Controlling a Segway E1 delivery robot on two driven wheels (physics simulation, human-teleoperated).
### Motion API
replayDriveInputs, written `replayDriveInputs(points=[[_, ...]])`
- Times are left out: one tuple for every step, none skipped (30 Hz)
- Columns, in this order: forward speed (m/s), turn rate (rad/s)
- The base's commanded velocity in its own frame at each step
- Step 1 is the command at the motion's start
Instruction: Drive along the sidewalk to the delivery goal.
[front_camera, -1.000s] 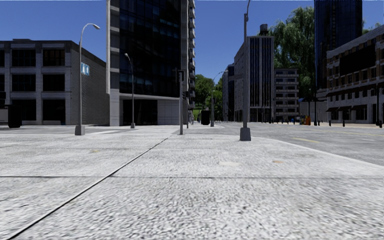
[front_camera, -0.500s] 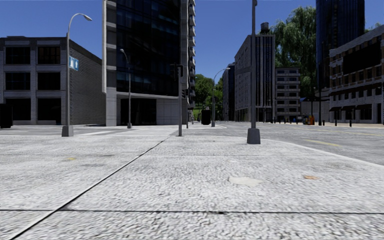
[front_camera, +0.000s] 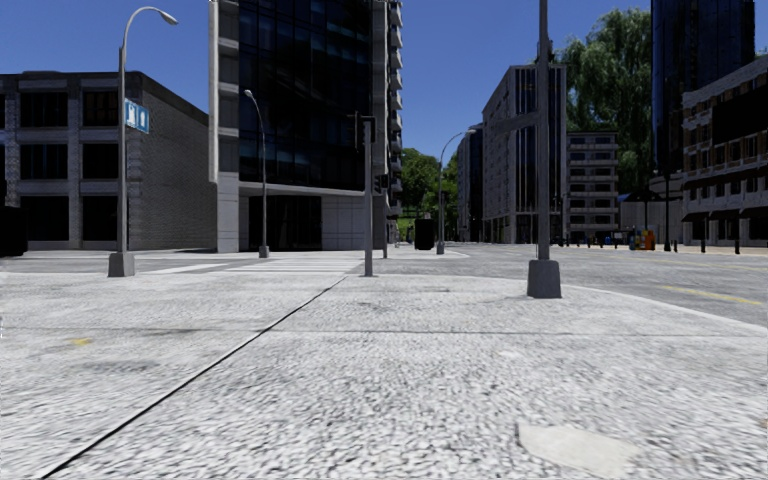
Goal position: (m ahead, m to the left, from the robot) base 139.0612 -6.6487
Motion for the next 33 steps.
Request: replayDriveInputs(points=[[2.0,0.9],[2.0,0.91],[2.0,0.91],[2.0,0.91],[2.0,0.9],[2.0,0.9],[2.0,0.9],[2.0,0.89],[2.0,0.84],[2.0,0.62],[2.0,0.36],[2.0,0.12],[2.0,0.0],[2.0,0.0],[2.0,0.0],[2.0,0.0],[2.0,0.0],[2.0,0.0],[2.0,0.0],[2.0,0.0],[2.0,0.0],[2.0,0.0],[2.0,0.0],[2.0,0.0],[2.0,0.0],[2.0,0.0],[2.0,0.0],[2.0,0.0],[2.0,0.0],[2.0,0.0],[2.0,0.0],[2.0,0.0],[2.0,0.0]])
